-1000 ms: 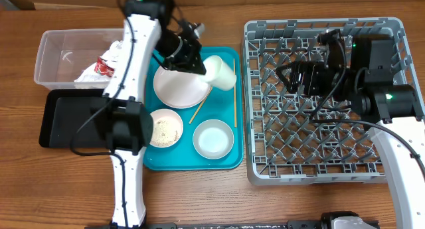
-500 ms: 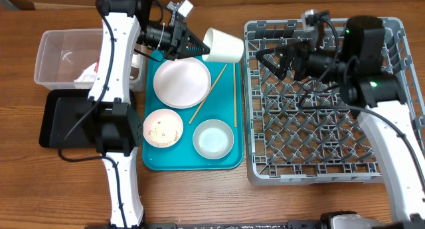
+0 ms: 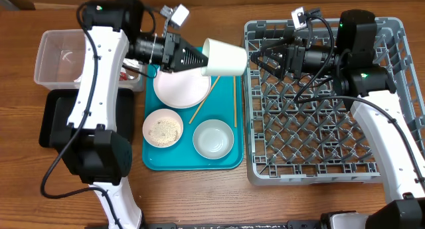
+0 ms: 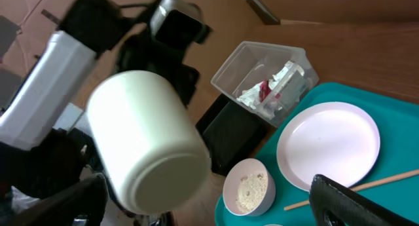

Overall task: Sort waste into correct bins and load items into the dishwasher
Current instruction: 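Lift the paper cup with left gripper toward the right gripper, then grasp the paper cup with right gripper and release left gripper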

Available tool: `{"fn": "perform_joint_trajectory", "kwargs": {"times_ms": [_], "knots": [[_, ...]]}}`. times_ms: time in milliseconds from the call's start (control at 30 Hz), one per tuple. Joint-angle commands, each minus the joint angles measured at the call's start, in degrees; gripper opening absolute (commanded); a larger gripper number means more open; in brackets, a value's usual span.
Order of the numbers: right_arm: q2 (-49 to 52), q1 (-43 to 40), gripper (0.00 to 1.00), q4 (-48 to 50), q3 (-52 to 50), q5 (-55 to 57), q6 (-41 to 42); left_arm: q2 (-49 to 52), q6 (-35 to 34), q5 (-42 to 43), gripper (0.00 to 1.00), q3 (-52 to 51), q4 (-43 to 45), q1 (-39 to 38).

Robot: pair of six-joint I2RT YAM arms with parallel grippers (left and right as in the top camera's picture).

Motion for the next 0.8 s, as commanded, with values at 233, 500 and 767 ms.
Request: {"fn": "perform_joint_trajectory", "kwargs": {"times_ms": [233, 500, 767], "knots": [[0.1, 4.6, 1.00, 0.8, 1.4, -1.4, -3.1, 0.2, 3.7, 7.8, 0.04, -3.4, 0.0, 0.3], [0.7, 7.3, 0.97, 3.4, 1.4, -1.2, -3.2, 0.2, 3.3, 8.9, 0.04, -3.4, 0.0, -1.4], [1.0, 8.4, 0.82, 5.4, 1.4, -1.2, -3.2, 0.2, 3.3, 8.7, 0.04, -3.4, 0.0, -2.3]]}}
